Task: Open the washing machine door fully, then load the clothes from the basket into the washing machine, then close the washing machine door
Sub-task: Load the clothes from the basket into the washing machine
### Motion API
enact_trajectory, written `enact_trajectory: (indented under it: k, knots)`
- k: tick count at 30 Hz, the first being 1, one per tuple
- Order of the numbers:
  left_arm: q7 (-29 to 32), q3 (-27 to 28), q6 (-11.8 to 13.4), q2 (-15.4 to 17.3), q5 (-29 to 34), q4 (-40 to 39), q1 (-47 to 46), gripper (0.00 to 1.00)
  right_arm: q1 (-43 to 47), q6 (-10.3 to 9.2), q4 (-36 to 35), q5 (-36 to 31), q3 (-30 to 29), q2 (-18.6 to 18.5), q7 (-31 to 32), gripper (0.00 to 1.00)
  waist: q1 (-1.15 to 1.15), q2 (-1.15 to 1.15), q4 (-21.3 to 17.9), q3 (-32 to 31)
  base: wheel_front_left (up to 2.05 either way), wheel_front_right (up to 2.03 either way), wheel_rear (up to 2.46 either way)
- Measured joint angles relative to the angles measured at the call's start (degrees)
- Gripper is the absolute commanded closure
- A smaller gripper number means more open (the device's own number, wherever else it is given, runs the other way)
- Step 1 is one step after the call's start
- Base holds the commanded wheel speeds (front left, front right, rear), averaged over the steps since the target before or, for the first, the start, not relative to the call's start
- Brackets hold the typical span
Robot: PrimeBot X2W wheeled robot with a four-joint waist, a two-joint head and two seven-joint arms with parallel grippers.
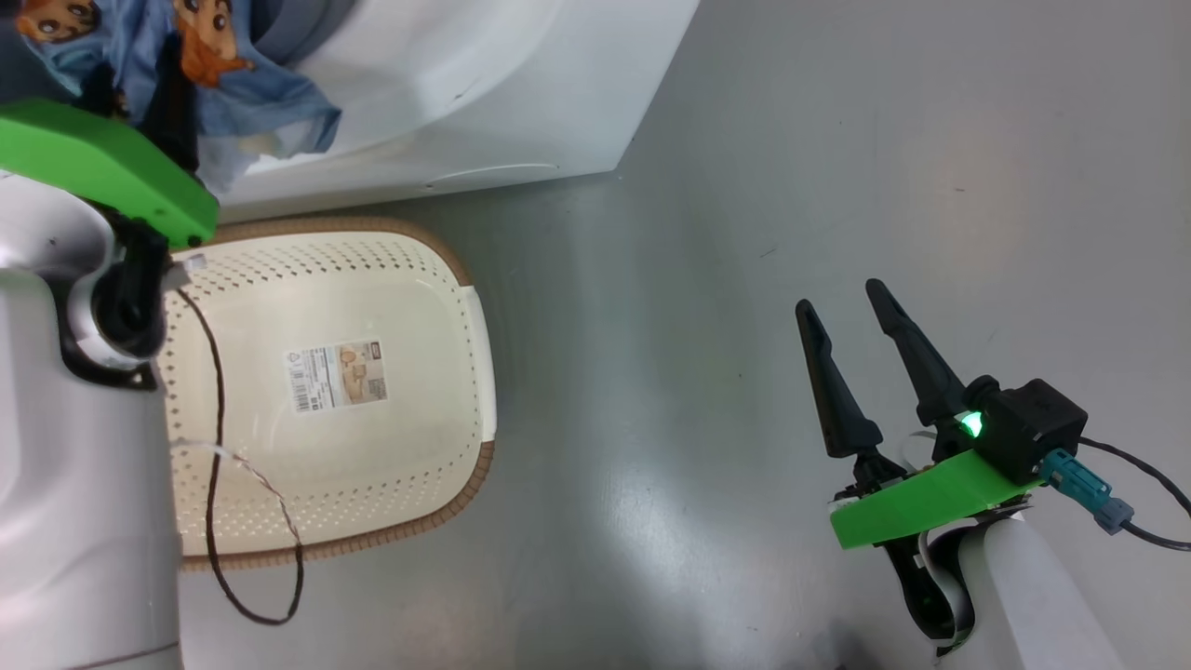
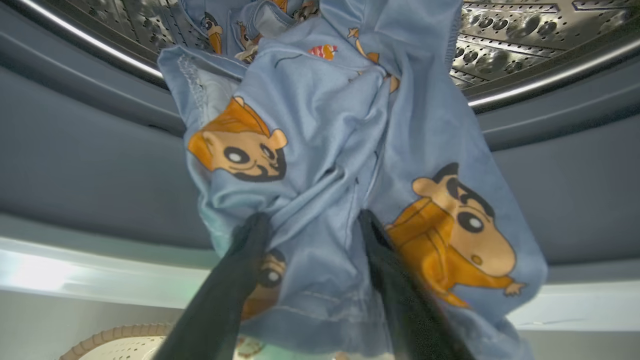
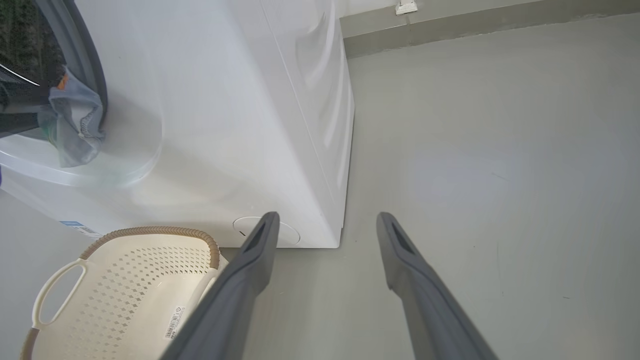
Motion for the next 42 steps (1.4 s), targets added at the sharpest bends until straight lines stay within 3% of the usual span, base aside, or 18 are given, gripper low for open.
enact_trajectory:
  k: [1,2,8,20,30,42]
  knots:
    - [0.01,-0.42,-0.01,0.3,0.13,0.68,-0.32,0.82,0.0,0.0,0.03,0.19,0.04,0.0,0.0,0.0,0.0,0.0,-0.1,0.07,0.0,0.0,0.0]
    - [0.03,-0.58,-0.13,0.59,0.18,1.24,-0.69,1.0,-0.01,0.0,0.08,0.47,0.1,0.0,0.0,0.0,0.0,0.0,-0.2,0.11,0.0,0.0,0.0]
    - [-2.64,-1.22,-0.31,1.07,0.63,3.5,-2.1,1.0,-0.01,0.0,0.23,0.64,0.52,0.01,0.0,0.0,0.0,0.0,-0.65,0.45,0.0,0.0,0.0]
    - [-20.27,-3.99,-1.77,4.58,8.38,7.31,-11.63,1.0,-0.08,0.0,0.15,1.87,1.19,0.02,0.0,0.0,0.0,0.0,-1.37,1.72,0.0,0.0,0.0]
    - [-26.86,-4.48,-4.8,8.37,9.85,12.63,-20.28,1.0,-0.18,0.0,-0.2,2.91,1.35,0.05,0.0,0.0,0.0,0.0,-3.05,4.15,0.0,0.0,0.0]
    - [-31.96,-5.79,-7.54,10.66,9.98,18.62,-29.6,1.0,-0.42,0.0,-1.42,3.5,1.62,0.11,0.0,0.0,0.0,0.0,-4.82,9.77,0.0,0.0,0.0]
